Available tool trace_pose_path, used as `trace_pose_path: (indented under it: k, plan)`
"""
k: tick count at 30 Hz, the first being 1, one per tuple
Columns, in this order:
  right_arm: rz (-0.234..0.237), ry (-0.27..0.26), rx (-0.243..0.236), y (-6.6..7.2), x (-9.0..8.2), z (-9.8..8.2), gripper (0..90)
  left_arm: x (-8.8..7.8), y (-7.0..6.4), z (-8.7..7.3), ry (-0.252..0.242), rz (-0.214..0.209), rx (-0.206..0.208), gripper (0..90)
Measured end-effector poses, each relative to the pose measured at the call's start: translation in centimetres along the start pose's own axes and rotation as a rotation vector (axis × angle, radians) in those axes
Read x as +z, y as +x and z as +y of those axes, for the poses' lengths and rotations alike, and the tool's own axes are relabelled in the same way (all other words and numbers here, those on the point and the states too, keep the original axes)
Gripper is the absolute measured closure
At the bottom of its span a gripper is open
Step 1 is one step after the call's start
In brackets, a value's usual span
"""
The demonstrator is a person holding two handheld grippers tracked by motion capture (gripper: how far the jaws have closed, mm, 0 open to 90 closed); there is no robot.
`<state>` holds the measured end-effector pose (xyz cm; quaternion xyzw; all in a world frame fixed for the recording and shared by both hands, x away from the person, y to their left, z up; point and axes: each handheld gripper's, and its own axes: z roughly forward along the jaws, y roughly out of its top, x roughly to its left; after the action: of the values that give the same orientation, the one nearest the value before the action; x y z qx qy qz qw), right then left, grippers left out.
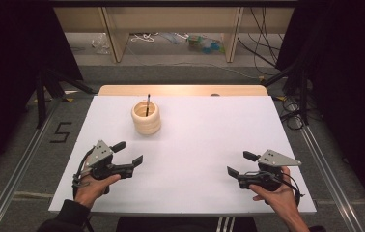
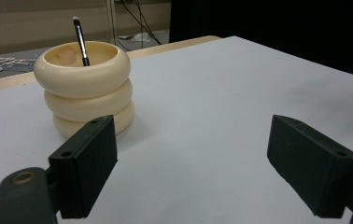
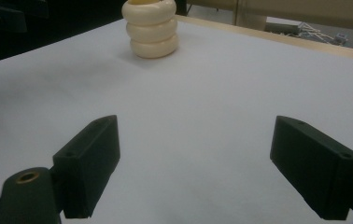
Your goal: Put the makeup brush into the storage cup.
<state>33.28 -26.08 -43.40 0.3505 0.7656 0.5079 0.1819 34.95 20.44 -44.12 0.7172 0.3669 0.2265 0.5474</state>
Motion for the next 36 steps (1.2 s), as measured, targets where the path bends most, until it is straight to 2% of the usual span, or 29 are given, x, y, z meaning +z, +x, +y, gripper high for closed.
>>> trace_pose_path:
  k: [5, 7, 9, 14, 16, 20, 23, 25, 27, 36]
  plan:
    - [0.001, -0.004, 0.001, 0.0, 0.0, 0.0, 16.7, -0.2, -0.4, -0.1, -0.005, 0.0, -0.005, 16.0]
    - [-0.001, -0.004, 0.0, 0.0, 0.0, 0.0, 16.7, -0.4, -0.5, -0.1, -0.004, 0.009, 0.011, 16.1]
    - [0.0, -0.005, -0.006, 0.1, 0.1, 0.0, 16.6, -0.5, -0.7, -0.1, -0.008, 0.006, -0.004, 16.1]
    - [-0.006, -0.02, 0.0, 0.0, 0.2, -0.1, 16.5, -0.9, -1.4, 0.0, -0.016, -0.008, 0.01, 16.0]
    - [-0.004, -0.022, 0.001, 0.0, 0.2, -0.1, 16.5, -0.9, -1.4, 0.0, -0.013, -0.014, 0.022, 16.0]
    - [-0.006, -0.005, -0.005, 0.1, 0.0, 0.0, 16.5, -0.9, -1.3, -0.1, -0.014, -0.006, 0.003, 16.0]
    - [-0.009, -0.014, -0.002, 0.1, 0.1, 0.0, 16.5, -0.9, -1.3, -0.1, -0.012, -0.009, -0.005, 15.9]
    - [-0.009, -0.004, -0.002, 0.1, 0.0, 0.0, 16.5, -0.9, -1.3, -0.1, -0.011, -0.011, 0.008, 15.9]
    - [-0.003, -0.024, -0.001, 0.1, 0.2, -0.1, 16.5, -0.9, -1.3, -0.1, -0.011, -0.009, 0.002, 15.9]
    - [-0.002, -0.021, 0.002, 0.1, 0.2, 0.0, 16.5, -0.9, -1.3, -0.1, -0.013, -0.011, 0.009, 15.9]
